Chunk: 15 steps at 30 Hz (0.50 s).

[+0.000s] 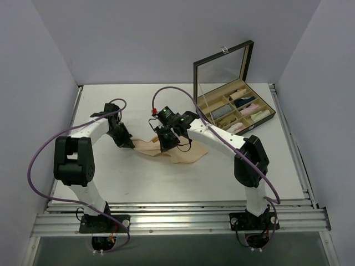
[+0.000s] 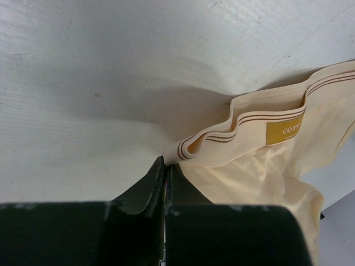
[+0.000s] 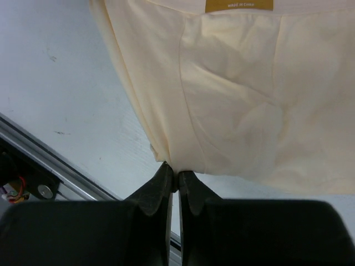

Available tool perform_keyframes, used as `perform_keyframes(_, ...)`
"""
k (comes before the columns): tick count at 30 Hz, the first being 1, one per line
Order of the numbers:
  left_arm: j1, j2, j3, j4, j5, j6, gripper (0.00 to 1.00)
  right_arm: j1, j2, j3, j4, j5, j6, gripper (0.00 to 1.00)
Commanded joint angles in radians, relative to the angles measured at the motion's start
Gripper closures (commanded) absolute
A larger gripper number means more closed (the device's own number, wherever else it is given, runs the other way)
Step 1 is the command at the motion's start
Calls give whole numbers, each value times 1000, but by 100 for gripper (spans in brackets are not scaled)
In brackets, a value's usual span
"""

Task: Roll the underwear
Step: Flatten the underwear

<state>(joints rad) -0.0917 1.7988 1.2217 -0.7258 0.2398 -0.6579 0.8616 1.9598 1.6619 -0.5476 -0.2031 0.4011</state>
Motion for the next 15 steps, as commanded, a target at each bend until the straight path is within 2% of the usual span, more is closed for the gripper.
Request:
perform_keyframes(1, 4, -9, 38, 40, -48, 10, 98, -55, 40, 56, -69, -76, -48, 99)
perform_keyframes(3, 10, 22, 65, 78, -51, 11, 98, -94, 76, 62, -57, -81, -65, 93)
perform_keyframes(4, 10, 36, 76, 92, -50, 12, 98, -107, 111, 65, -60, -91, -85, 83)
perform_keyframes(7, 13, 106, 149, 101, -42, 27, 98, -130, 139, 108, -104, -73, -117, 69)
perform_keyframes(10, 14, 175, 243, 57, -46, 64, 98, -163, 78, 115, -104, -37, -88, 64)
perform_keyframes(15, 14, 195, 291, 33, -68, 78, 98, -202, 34, 9, -55, 77, -33, 66)
